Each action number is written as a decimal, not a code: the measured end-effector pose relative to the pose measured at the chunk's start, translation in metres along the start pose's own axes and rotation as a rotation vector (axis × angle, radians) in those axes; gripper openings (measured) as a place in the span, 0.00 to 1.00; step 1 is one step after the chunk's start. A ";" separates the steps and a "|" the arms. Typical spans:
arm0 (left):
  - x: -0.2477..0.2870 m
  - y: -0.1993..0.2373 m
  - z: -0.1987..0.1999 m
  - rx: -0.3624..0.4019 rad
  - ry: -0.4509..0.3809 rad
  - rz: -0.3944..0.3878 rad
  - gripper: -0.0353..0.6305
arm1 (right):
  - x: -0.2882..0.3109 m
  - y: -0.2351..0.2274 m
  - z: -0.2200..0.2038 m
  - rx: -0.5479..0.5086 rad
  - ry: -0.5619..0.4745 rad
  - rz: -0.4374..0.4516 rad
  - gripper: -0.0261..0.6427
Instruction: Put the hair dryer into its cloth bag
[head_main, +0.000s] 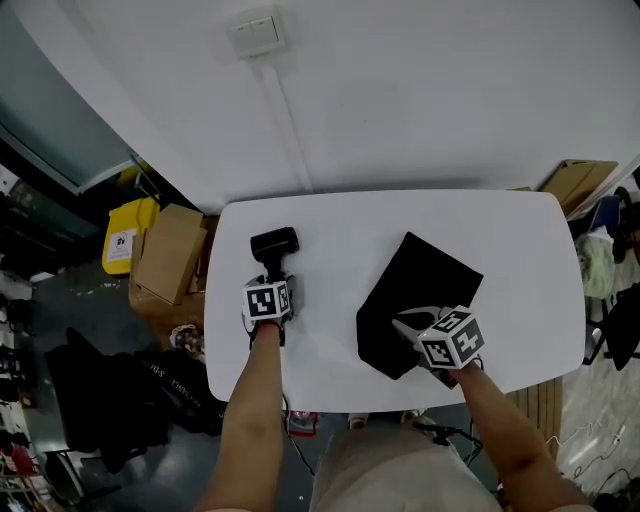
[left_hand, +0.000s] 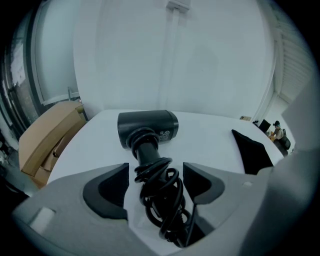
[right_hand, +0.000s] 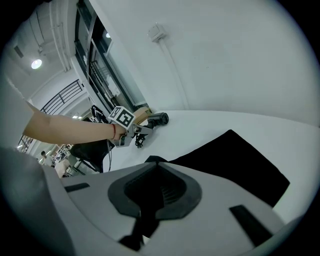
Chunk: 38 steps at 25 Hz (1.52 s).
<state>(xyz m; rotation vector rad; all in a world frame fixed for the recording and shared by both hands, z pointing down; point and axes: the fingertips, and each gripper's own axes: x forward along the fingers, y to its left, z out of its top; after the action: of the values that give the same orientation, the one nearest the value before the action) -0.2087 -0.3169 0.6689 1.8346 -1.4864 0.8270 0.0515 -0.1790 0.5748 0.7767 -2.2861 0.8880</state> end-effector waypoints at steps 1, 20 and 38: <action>0.002 0.002 0.001 -0.007 0.001 0.005 0.55 | -0.001 0.000 0.000 0.001 -0.001 0.001 0.07; 0.029 0.006 0.000 -0.011 0.075 0.020 0.55 | -0.004 -0.004 0.008 0.045 -0.032 0.002 0.07; 0.023 0.003 -0.007 0.025 0.100 -0.004 0.44 | -0.009 -0.004 -0.001 0.057 -0.028 -0.015 0.07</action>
<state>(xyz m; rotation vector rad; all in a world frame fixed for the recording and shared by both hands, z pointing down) -0.2086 -0.3254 0.6919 1.7864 -1.4148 0.9253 0.0605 -0.1785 0.5711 0.8343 -2.2850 0.9450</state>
